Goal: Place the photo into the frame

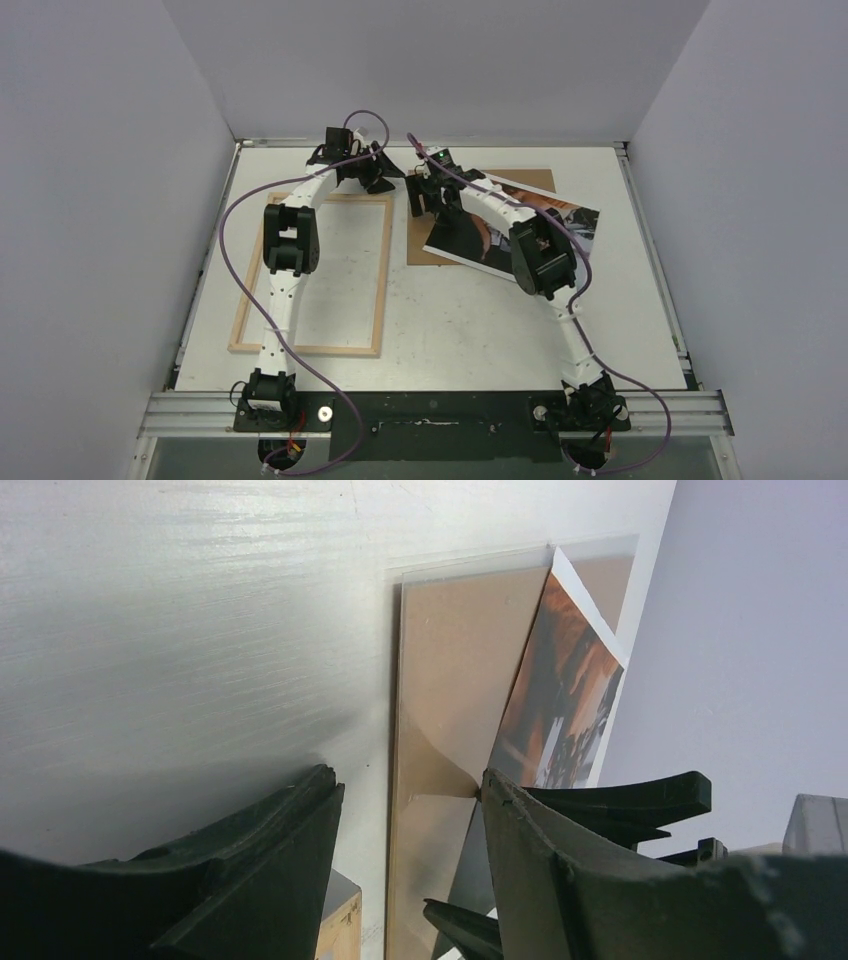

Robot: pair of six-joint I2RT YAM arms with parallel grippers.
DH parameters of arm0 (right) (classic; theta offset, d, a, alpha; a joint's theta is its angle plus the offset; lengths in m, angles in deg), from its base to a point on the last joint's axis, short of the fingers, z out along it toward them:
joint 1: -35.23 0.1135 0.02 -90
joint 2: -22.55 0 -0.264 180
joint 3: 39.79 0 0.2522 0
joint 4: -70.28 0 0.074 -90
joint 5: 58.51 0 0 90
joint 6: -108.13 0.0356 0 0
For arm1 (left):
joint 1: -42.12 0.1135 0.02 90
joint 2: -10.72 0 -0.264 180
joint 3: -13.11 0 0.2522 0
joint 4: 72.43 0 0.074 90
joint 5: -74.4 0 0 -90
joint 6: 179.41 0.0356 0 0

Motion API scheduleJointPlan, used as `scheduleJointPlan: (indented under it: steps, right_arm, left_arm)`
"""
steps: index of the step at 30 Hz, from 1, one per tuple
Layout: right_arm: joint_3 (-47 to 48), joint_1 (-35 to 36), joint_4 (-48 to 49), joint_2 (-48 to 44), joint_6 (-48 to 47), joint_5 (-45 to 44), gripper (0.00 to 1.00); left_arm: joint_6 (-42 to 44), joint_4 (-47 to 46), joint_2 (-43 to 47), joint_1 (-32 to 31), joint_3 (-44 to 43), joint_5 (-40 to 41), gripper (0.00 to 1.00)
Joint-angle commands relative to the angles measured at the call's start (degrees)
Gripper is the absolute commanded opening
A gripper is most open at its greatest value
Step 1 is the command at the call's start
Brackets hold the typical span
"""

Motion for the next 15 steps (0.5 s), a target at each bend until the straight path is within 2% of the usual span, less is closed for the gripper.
scheduleJointPlan:
  steps: [1, 10, 15]
  right_arm:
    - [-4.3, -1.8, -9.1, -4.6, 2.8, -3.4, 0.78]
    - [-14.8, -3.4, -11.3, -13.7, 4.7, -6.9, 0.79]
    - [-7.8, -2.0, -12.5, -12.3, 3.7, -11.4, 0.79]
  left_arm:
    - [0.7, -0.9, -1.2, -0.2, 0.8, -0.1, 0.53]
    - [0.9, -2.0, -1.0, -0.1, 1.2, -1.8, 0.53]
    - [1.7, -2.0, -0.8, -0.4, 1.8, -1.1, 0.53]
